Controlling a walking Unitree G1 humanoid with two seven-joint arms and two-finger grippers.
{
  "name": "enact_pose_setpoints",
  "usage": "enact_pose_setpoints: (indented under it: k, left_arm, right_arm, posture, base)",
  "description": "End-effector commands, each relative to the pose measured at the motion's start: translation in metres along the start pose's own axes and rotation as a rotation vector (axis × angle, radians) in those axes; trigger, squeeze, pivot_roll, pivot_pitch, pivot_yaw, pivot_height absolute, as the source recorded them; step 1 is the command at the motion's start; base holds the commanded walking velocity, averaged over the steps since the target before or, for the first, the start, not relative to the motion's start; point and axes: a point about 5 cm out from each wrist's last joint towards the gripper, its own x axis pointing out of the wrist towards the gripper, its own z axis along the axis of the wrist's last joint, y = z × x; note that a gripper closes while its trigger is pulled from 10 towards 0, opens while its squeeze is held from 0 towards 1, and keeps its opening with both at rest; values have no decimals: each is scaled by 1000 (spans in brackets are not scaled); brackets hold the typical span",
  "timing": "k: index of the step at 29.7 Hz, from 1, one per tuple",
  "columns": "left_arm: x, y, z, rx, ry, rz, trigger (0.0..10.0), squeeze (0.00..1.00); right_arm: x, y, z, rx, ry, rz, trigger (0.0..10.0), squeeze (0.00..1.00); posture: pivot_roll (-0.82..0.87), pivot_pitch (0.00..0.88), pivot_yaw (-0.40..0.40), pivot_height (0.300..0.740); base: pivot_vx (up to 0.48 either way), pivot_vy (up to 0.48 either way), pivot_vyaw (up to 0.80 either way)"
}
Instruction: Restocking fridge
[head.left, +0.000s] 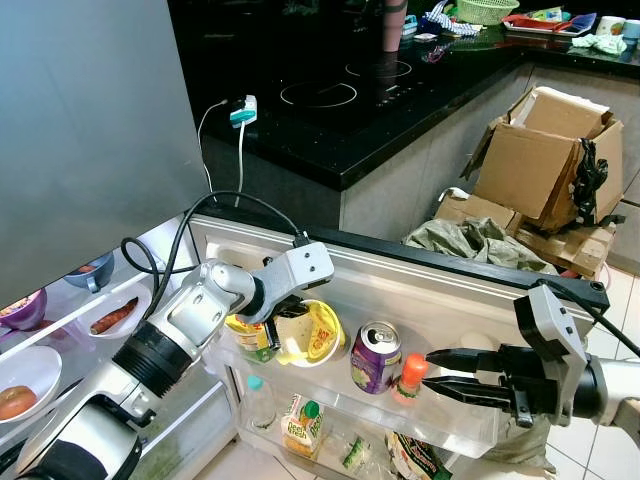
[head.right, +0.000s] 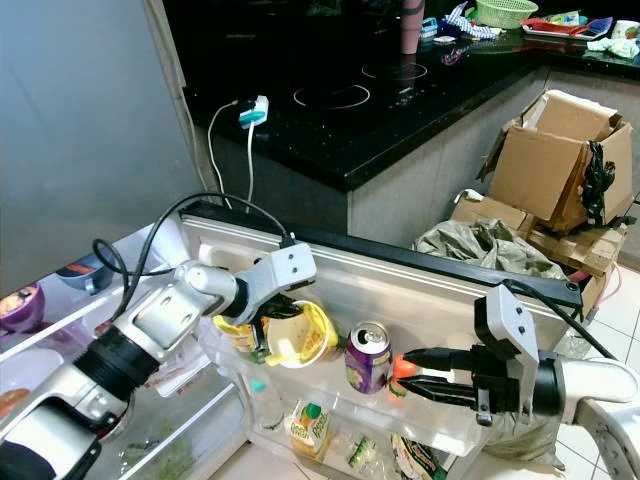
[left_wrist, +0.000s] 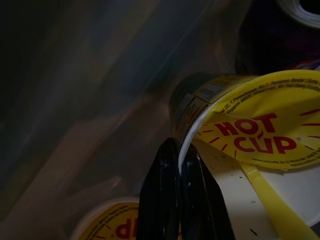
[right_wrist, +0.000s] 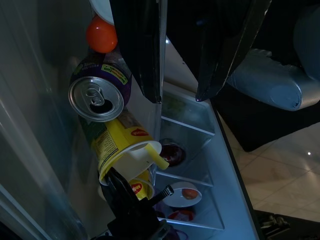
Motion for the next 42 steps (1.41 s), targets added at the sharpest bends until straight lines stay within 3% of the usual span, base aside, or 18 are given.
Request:
enact_pose_setpoints:
  k: [1,2,3,5,6,10,13,14,15,17,18,30,32,38,42]
  left_arm:
    - [2,2,4,30,13,13,10000,278]
    - [2,2,4,30,13,13,10000,278]
    - [3,3,5,35,14,21,10000,431]
    - [3,3,5,35,14,21,10000,431]
    - [3,4,5,41,17,27,10000,737]
    - [5,6,5,45,28,37,10000,741]
    - [7,8,6,51,28,51,10000,694]
    - [7,9,7,52,21,62,10000,604]
    - [7,10,8,48,14,71,10000,408]
    - [7,11,9,45,5,80,10000,408]
    - [5,14,12,35,-16,92,10000,0]
    - [-15,25,25,3,-171,119,10000,0]
    - [-32,27,23,4,-232,107,10000,0]
    - [-44,29,20,6,-271,113,10000,0]
    - [-75,26,22,11,-434,85,10000,0]
  right_arm:
    - [0,2,1,9,2,12,10000,0]
    - [0,2,1,9,2,12,10000,0]
    - [0,3,1,9,2,12,10000,0]
    - [0,3,1,9,2,12,10000,0]
    - [0,3,1,8,1,11,10000,0]
    - [0,3,2,7,0,8,10000,0]
    - [0,3,2,7,-1,7,10000,0]
    - [0,3,3,7,-1,6,10000,0]
    - [1,3,3,7,-1,6,10000,0]
    - [1,3,3,7,-1,6,10000,0]
    - [1,3,3,7,-1,6,10000,0]
    - [1,3,3,8,-5,8,10000,0]
    - [1,4,3,5,-7,11,10000,0]
    - [0,4,3,2,-7,12,10000,0]
    - [-1,5,4,0,-11,13,10000,0]
  posture:
    - [-24,0,52,740]
    - [-24,0,52,740]
    - [-25,0,54,740]
    - [-25,0,54,740]
    - [-25,0,54,740]
    - [-27,0,55,740]
    - [-28,0,55,740]
    - [-28,0,56,740]
    - [-28,0,56,740]
    - [-28,0,56,740]
    - [-28,0,56,740]
    - [-30,0,56,740]
    - [-30,0,56,740]
    - [-31,0,58,740]
    - [-31,0,58,740]
  base:
    - [0,0,0]
    - [0,0,0]
    - [0,0,0]
    - [0,0,0]
    - [0,0,0]
    - [0,0,0]
    - [0,0,0]
    - [0,0,0]
    - [0,0,0]
    - [0,0,0]
    - [0,0,0]
    - [0,0,0]
    - [0,0,0]
    - [0,0,0]
    - [0,0,0]
